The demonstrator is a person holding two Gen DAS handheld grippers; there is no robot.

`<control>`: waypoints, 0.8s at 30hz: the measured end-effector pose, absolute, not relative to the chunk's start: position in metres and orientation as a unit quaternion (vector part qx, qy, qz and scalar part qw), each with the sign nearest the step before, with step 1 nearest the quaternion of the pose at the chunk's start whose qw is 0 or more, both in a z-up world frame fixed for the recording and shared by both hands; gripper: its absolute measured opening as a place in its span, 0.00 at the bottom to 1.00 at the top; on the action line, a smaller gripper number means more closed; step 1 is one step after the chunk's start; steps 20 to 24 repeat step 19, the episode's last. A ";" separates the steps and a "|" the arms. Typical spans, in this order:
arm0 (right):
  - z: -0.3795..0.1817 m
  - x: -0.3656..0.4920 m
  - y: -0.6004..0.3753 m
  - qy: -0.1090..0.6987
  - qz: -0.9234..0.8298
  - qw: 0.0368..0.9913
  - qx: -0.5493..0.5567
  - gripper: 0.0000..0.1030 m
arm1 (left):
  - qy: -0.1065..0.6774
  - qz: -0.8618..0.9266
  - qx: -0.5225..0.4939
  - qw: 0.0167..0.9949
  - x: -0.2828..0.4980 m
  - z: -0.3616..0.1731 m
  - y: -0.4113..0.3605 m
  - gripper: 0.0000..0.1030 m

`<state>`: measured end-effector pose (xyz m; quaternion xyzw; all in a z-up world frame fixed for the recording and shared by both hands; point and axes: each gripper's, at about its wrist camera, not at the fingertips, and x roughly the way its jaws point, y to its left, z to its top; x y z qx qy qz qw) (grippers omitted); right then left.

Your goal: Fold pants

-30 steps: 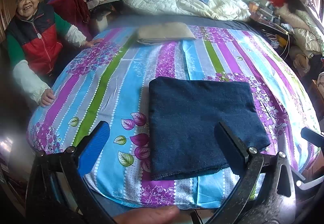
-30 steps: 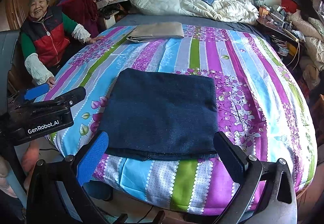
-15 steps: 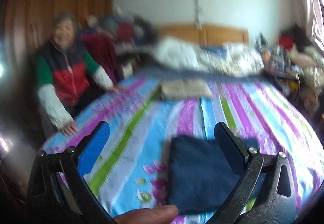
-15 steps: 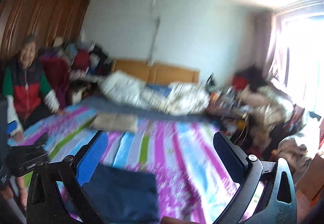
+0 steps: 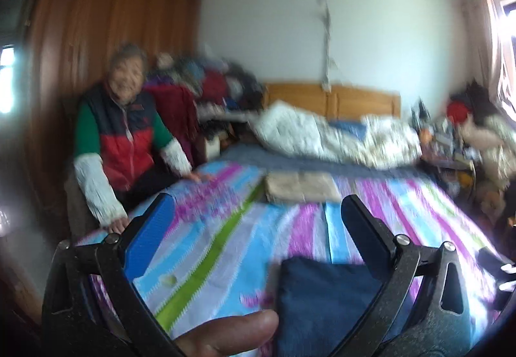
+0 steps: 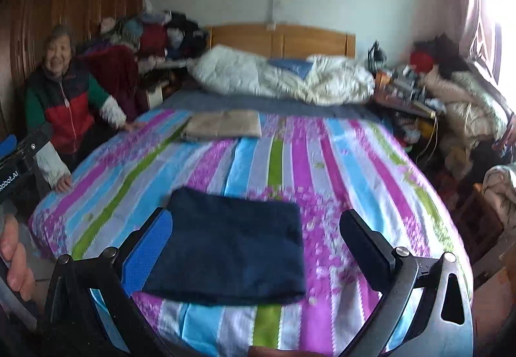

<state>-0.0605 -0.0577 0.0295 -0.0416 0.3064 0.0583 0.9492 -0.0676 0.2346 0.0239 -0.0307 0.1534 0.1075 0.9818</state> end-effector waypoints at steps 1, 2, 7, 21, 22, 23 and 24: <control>0.013 -0.055 -0.058 0.334 0.061 0.940 -0.039 1.00 | 0.192 0.102 -0.019 0.976 -0.058 0.010 0.229 1.00; -0.003 -0.050 -0.058 0.361 0.060 0.930 -0.035 1.00 | 0.218 0.096 -0.014 0.971 -0.053 0.000 0.225 1.00; -0.060 -0.042 -0.071 0.443 0.050 0.895 -0.022 1.00 | 0.376 0.033 -0.038 0.925 -0.017 -0.074 0.206 1.00; -0.069 -0.034 -0.080 0.462 0.051 0.885 -0.018 1.00 | 0.424 0.036 -0.020 0.905 -0.010 -0.101 0.183 0.99; -0.069 -0.034 -0.080 0.462 0.051 0.885 -0.018 1.00 | 0.424 0.036 -0.020 0.905 -0.010 -0.101 0.183 0.99; -0.069 -0.034 -0.080 0.462 0.051 0.885 -0.018 1.00 | 0.424 0.036 -0.020 0.905 -0.010 -0.101 0.183 0.99; -0.069 -0.034 -0.080 0.462 0.051 0.885 -0.018 1.00 | 0.424 0.036 -0.020 0.905 -0.010 -0.101 0.183 0.99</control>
